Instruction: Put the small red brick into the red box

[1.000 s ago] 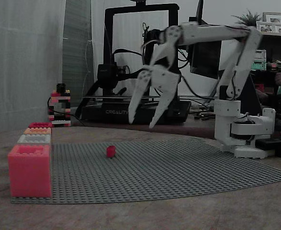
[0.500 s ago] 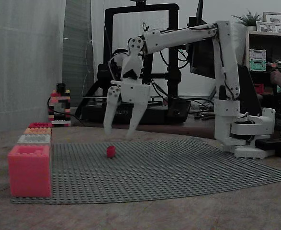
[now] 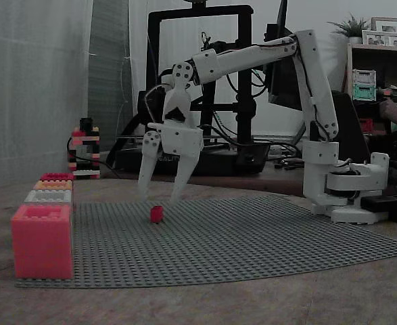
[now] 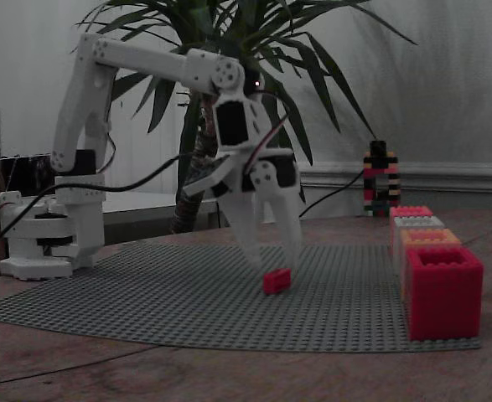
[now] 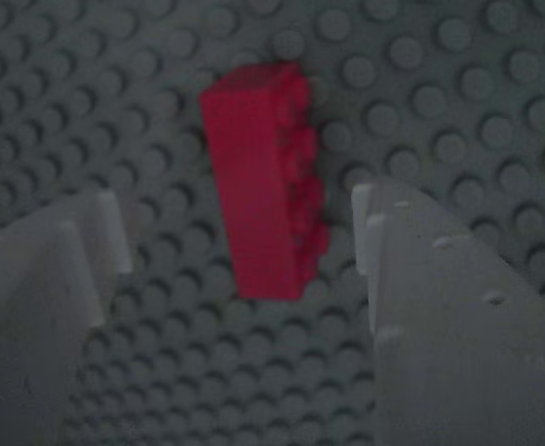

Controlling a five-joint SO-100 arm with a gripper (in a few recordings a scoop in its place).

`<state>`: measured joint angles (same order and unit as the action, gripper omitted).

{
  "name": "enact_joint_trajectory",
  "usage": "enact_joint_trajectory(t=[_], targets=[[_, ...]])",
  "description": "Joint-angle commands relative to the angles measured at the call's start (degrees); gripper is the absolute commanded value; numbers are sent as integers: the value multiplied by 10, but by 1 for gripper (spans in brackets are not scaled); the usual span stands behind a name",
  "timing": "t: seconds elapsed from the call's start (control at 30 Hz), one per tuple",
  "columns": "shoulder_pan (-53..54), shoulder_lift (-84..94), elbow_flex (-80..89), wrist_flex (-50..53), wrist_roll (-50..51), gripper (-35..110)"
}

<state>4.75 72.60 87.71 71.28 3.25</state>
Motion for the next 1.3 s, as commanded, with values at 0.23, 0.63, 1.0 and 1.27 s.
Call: enact_joint_trajectory(t=[0.23, 0.63, 1.0, 1.27], targets=[[5, -9, -34, -15, -6, 20], [5, -18, -76, -14, -14, 0], [68, -57, -300, -55, -47, 0], [129, -161, -457, -120, -76, 0]])
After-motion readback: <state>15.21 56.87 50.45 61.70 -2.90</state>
